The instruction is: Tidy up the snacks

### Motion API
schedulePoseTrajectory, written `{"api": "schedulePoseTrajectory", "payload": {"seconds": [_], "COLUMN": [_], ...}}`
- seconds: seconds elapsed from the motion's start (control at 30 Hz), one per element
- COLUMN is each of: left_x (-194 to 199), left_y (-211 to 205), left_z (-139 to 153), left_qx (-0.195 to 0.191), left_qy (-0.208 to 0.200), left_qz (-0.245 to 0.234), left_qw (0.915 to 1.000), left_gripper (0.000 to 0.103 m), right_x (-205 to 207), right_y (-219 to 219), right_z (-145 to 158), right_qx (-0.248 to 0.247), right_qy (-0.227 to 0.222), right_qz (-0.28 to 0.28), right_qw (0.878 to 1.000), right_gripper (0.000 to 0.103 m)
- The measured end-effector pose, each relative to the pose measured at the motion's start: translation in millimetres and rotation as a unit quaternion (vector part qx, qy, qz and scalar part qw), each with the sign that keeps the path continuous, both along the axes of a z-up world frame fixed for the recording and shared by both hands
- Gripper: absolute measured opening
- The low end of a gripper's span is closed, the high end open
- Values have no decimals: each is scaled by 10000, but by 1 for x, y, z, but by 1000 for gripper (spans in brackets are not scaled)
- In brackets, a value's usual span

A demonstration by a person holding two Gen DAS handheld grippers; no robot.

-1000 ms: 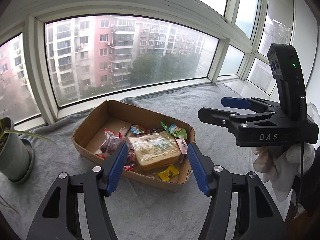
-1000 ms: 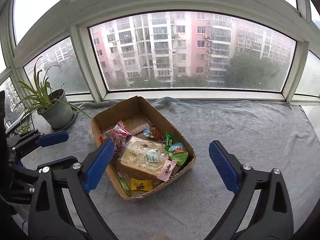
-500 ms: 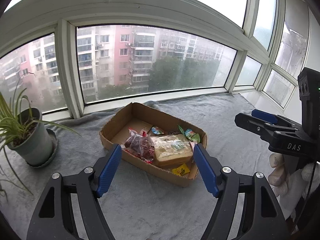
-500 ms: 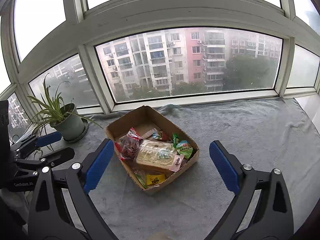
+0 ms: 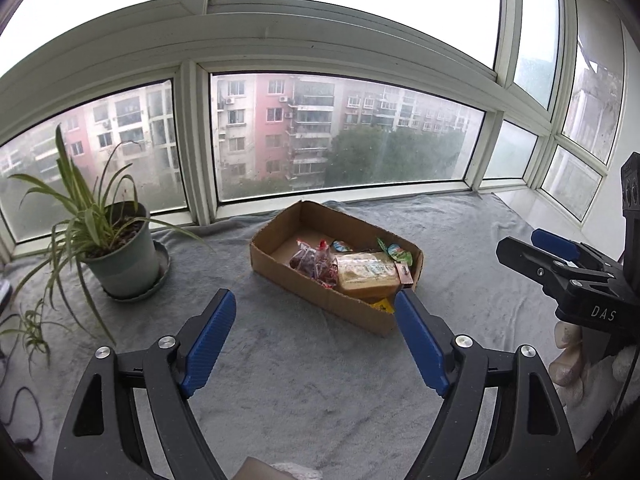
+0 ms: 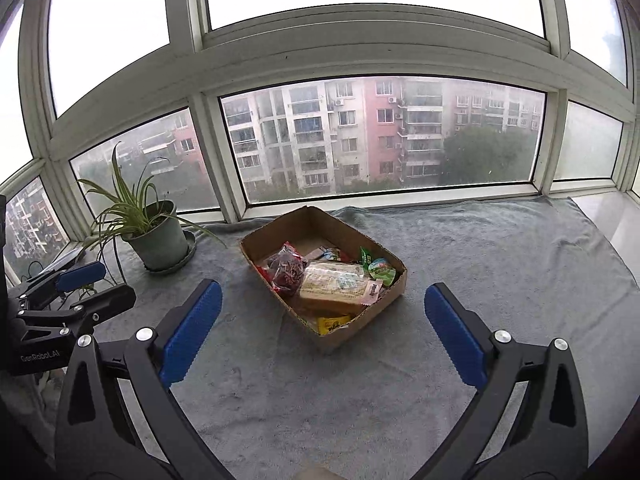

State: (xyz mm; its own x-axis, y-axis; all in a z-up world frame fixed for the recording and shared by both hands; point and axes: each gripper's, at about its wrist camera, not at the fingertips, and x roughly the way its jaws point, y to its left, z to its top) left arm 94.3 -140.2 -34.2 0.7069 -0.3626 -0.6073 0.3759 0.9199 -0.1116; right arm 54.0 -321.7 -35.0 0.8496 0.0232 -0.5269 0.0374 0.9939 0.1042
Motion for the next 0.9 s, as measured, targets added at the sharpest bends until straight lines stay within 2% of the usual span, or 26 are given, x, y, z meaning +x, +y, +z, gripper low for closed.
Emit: {"api": "schedulePoseTrajectory", "payload": {"seconds": [0.3, 0.9], "left_x": [-24, -40], "left_y": [18, 32], "left_z": [-2, 5], "left_qx": [-43, -103], "left_qy": [17, -92], "left_qz": [161, 390], "left_qw": [9999, 9991], "left_gripper": [82, 82], "right_x": [-19, -25], "right_y": [18, 24], "right_z": [-3, -10], "right_qx": [-134, -158], "right_qy": [24, 124], "right_qz": [-16, 65], "right_qw": [9999, 9998], "right_gripper": [103, 103]}}
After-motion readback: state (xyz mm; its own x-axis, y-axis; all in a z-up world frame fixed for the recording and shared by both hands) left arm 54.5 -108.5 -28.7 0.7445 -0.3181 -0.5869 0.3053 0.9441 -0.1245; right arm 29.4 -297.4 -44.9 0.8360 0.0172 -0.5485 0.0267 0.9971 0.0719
